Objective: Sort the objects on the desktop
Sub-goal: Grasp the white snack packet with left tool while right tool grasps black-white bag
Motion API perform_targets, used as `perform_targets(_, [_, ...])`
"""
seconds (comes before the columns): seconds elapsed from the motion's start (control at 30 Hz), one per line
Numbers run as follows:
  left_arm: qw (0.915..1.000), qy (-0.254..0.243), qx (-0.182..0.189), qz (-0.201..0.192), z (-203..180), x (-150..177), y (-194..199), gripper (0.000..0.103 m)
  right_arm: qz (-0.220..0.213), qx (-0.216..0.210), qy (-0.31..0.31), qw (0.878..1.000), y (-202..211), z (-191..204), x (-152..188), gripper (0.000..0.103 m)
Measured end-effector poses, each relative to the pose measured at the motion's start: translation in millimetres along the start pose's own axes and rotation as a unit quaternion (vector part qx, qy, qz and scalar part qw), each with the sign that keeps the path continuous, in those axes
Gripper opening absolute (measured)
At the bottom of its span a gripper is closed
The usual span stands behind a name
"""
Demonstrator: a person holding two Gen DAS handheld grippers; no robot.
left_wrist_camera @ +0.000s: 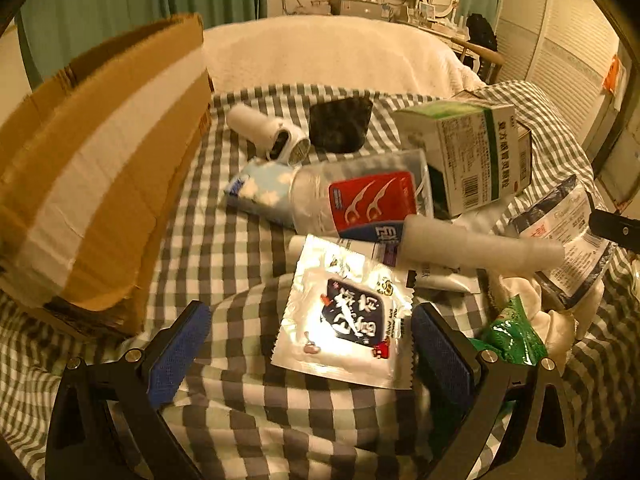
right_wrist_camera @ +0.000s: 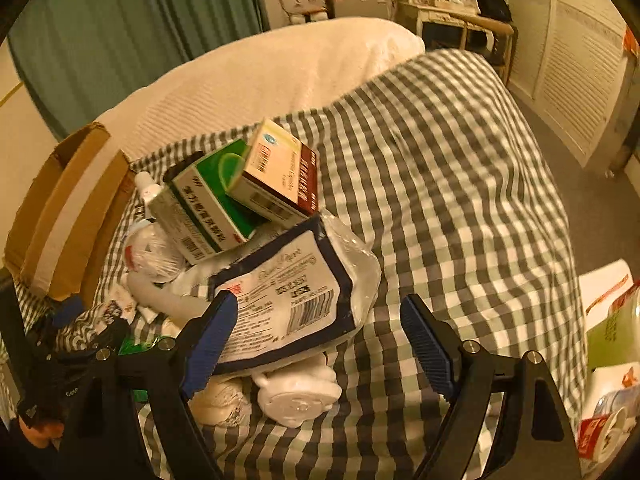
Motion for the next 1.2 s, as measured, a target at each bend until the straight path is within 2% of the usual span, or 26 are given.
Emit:
perform_targets(0.23, [0.9992, 0.014, 0.034, 0.018, 3.7, 1.1, -10.5, 0.102, 0.030, -0.023, -0.037, 0.999, -22.4, -8.8, 1.5, 0.081])
perform_targets(0.27, [0.9991, 0.014, 0.035, 0.019, 3.3, 0.8, -10.8, 0.102, 0.033, -0.027, -0.036, 0.998, -24.5, -7.2, 1.3, 0.078])
perform_targets(0.3, [0.9990, 0.012, 0.038, 0.019, 2.2, 1.4, -10.4, 0.099, 0.035, -0.028, -0.034, 0.998, -25.6, -5.7, 1.8, 0.069])
perform_targets(0.33, [0.9990, 0.009, 0.040, 0.019, 1.0, 1.0, -10.3, 0.093, 0.034, -0.029, -0.032, 0.998, -26.2, -4.3, 2.0, 0.061])
perform_targets(0.4, [0.9988, 0.002, 0.046, 0.018, -2.6, 1.2, -9.2, 0.087, 0.036, -0.035, -0.033, 0.998, -27.8, -0.9, 2.9, 0.052])
perform_targets(0.5, [0.9986, -0.006, 0.051, 0.015, -5.4, 0.8, -7.0, 0.075, 0.033, -0.068, -0.037, 0.996, -25.7, 3.7, 3.9, 0.033])
perform_targets(0.63, [0.9983, -0.015, 0.055, 0.012, -9.9, 2.1, -3.5, 0.061, 0.018, -0.057, -0.020, 0.998, -18.7, 10.5, 6.4, 0.024])
perform_targets(0.67, [0.9983, -0.016, 0.055, 0.010, -10.2, 1.9, -2.8, 0.059, 0.012, -0.054, -0.013, 0.998, -15.7, 13.0, 6.1, 0.023])
perform_targets(0.73, [0.9980, -0.017, 0.060, 0.009, -11.0, 2.0, -0.9, 0.049, -0.002, -0.047, -0.005, 0.999, -9.2, 15.4, 4.9, 0.018])
perform_targets(0.9, [0.9977, -0.015, 0.066, 0.000, -10.0, 1.7, 7.7, 0.041, -0.037, -0.034, 0.007, 0.999, 12.7, 18.5, 0.9, 0.015])
perform_targets(1.2, [0.9976, -0.018, 0.061, -0.028, -6.5, -1.9, 28.6, 0.037, -0.079, -0.021, 0.031, 0.996, 46.3, 28.6, 2.2, 0.014])
Point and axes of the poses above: each gripper's, at about its wrist camera, not at the fingertips, and y roughly against the way its jaws point, z to its left, x to its underside, the point moved 9 cm from there along -y, roughly the way its jaws point, and after that the axes turned 15 degrees about z, right-handed, at the moved point
